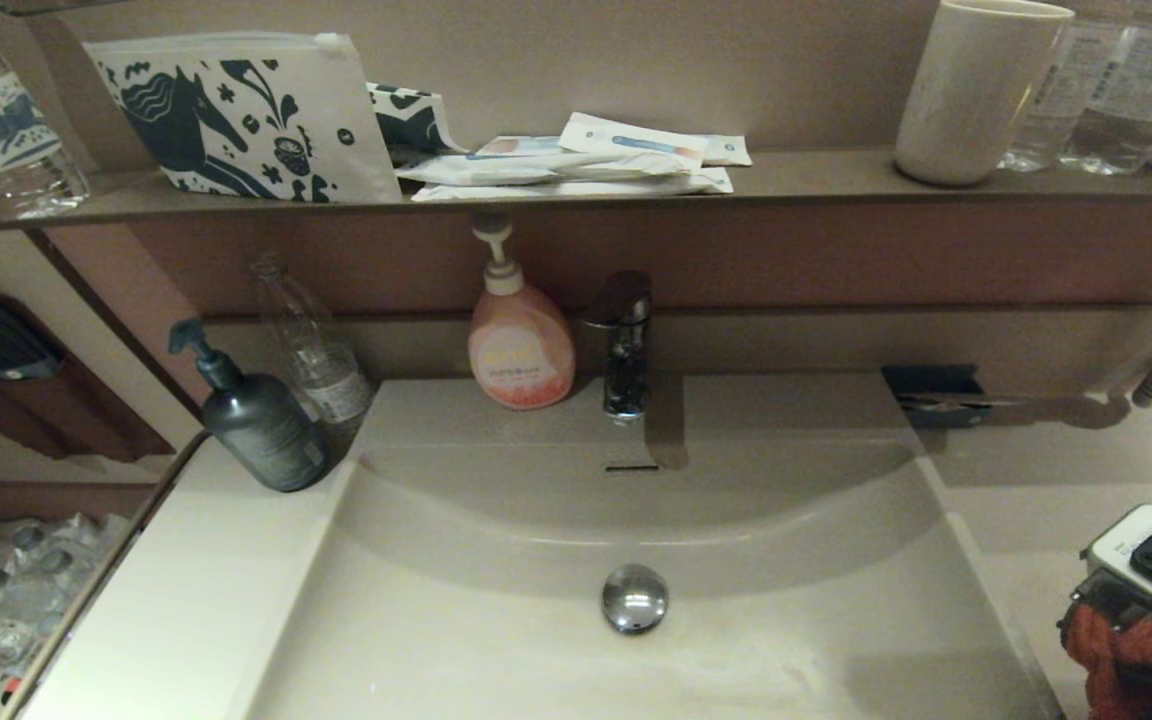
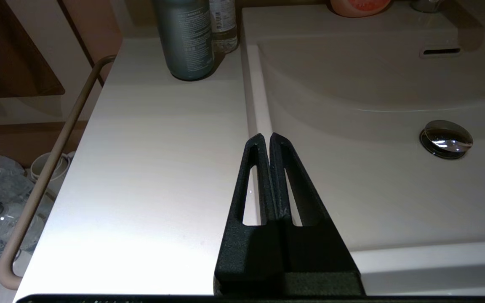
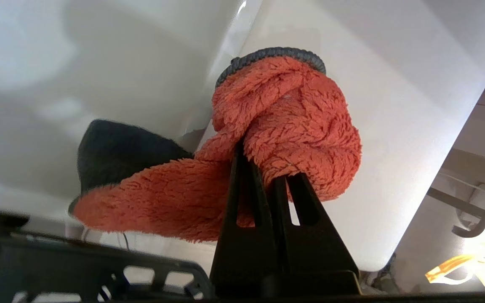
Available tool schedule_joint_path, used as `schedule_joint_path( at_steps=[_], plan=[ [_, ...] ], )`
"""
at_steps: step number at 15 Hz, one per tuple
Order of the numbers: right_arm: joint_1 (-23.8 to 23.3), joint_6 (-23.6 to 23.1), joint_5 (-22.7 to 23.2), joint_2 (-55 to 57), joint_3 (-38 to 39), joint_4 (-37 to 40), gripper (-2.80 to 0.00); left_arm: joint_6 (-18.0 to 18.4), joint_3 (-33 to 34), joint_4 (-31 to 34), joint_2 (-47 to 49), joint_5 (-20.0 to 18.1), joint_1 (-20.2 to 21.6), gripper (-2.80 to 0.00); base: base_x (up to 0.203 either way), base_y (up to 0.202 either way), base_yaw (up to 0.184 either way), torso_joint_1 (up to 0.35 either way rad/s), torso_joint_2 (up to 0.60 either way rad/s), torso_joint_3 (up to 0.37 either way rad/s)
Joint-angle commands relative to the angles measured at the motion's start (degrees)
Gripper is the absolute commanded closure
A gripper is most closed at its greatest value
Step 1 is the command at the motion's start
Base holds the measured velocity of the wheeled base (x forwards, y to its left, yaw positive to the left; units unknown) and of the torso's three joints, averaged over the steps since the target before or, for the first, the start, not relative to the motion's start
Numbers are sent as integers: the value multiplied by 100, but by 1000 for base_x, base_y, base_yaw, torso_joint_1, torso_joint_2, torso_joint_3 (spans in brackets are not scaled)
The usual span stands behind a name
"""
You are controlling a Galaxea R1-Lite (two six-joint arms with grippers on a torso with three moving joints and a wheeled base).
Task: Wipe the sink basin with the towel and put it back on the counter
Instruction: Wipe the sink
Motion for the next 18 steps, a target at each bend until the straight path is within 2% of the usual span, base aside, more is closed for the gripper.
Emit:
schedule_joint_path(
  at_steps=[1, 5, 8, 11, 15, 16, 18],
  plan=[
    [68, -1, -12, -56, 100, 55, 0, 4, 0, -3, 1, -1, 0, 0, 0, 0, 0, 0, 0, 0],
    [45, -4, 9, -123, 114, 432, 0, 4, 0, -3, 1, -1, 0, 0, 0, 0, 0, 0, 0, 0],
    [-426, 97, -4, -267, 10, 448, 0, 4, 0, -3, 1, -1, 0, 0, 0, 0, 0, 0, 0, 0],
    [-1732, -122, -8, -285, -136, 484, 0, 4, 0, -3, 1, -1, 0, 0, 0, 0, 0, 0, 0, 0],
    [-3709, -953, 14, -20, -413, 265, 0, 4, 0, -3, 1, -1, 0, 0, 0, 0, 0, 0, 0, 0],
    [-4047, -1095, 29, 175, -494, 83, 0, 4, 0, -3, 1, -1, 0, 0, 0, 0, 0, 0, 0, 0],
    [-4358, -1166, 137, 575, -553, -454, 0, 4, 0, -3, 1, -1, 0, 0, 0, 0, 0, 0, 0, 0]
  ],
)
